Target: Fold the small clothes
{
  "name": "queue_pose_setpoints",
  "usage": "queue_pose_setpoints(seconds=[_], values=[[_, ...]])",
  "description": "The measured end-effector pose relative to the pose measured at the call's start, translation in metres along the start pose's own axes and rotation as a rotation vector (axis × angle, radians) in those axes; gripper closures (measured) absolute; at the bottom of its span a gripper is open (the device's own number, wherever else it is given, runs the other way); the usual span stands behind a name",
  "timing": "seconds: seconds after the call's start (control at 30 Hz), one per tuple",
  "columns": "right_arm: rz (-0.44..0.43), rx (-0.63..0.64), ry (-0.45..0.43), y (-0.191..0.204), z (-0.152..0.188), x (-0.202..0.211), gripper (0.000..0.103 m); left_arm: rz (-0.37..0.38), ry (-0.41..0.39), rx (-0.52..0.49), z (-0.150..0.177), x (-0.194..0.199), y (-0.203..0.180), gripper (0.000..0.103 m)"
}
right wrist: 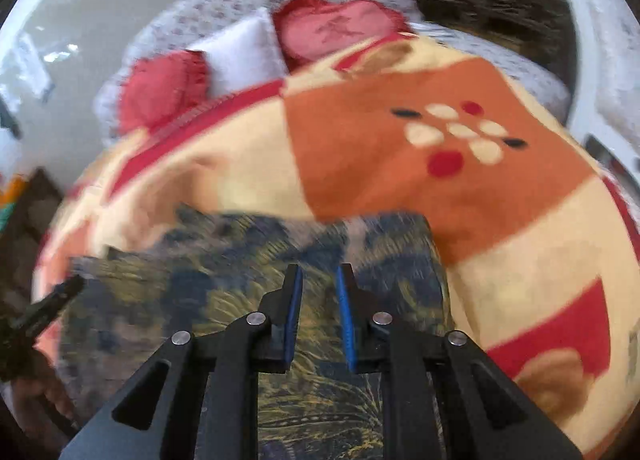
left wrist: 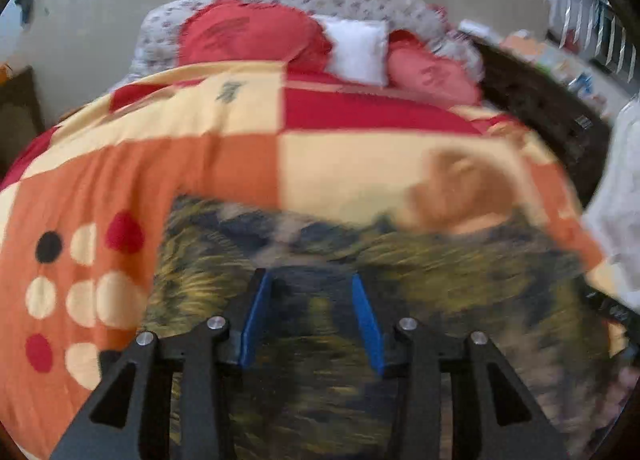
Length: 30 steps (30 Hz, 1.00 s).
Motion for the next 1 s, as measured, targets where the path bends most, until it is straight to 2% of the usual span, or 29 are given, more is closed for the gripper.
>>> queue_pose_setpoints(seconds=[0.07,0.13,0.23,0.3,0.43,0.73,1.0], values=[[0.040,0.046,-0.004,-0.001,0.005,-0.016,0.072,0.053,0.024,0.062,0.012,-0.007,0.017,0.061],[0.047,0.012,0.000,-0.014,0.000,-0.022,0.048,0.073,-0.003,0.138,0.014,0.000,0.030,0.066],[-0.016,-0.025,0.021,-0.030,-0.003,-0.037,0.033,0.088,-0.005,0.178,0.014,-0.003,0.035,0.067],[-0.082,-0.070,0.023,-0.041,-0.003,-0.043,0.031,0.060,-0.006,0.167,0.012,-0.005,0.032,0.067],[-0.046,-0.032,0.003,-0.036,-0.002,-0.041,0.032,0.030,-0.006,0.156,0.009,-0.010,0.028,0.067],[-0.054,-0.037,-0.003,-0.037,-0.001,-0.042,0.032,-0.015,-0.002,0.116,0.013,-0.011,0.023,0.067],[-0.023,-0.014,-0.011,-0.034,-0.002,-0.039,0.032,-0.057,0.002,0.084,0.015,-0.011,0.019,0.066]])
Point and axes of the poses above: each gripper's, at about its wrist camera, not at the fingertips, and x roughly against the way its jaws point, y to its left, z to its underside, the point moved 4 cm from there along -x, roughly the way its jaws point, and after that the axes turned 3 degrees about x, right-handed, at the moved point
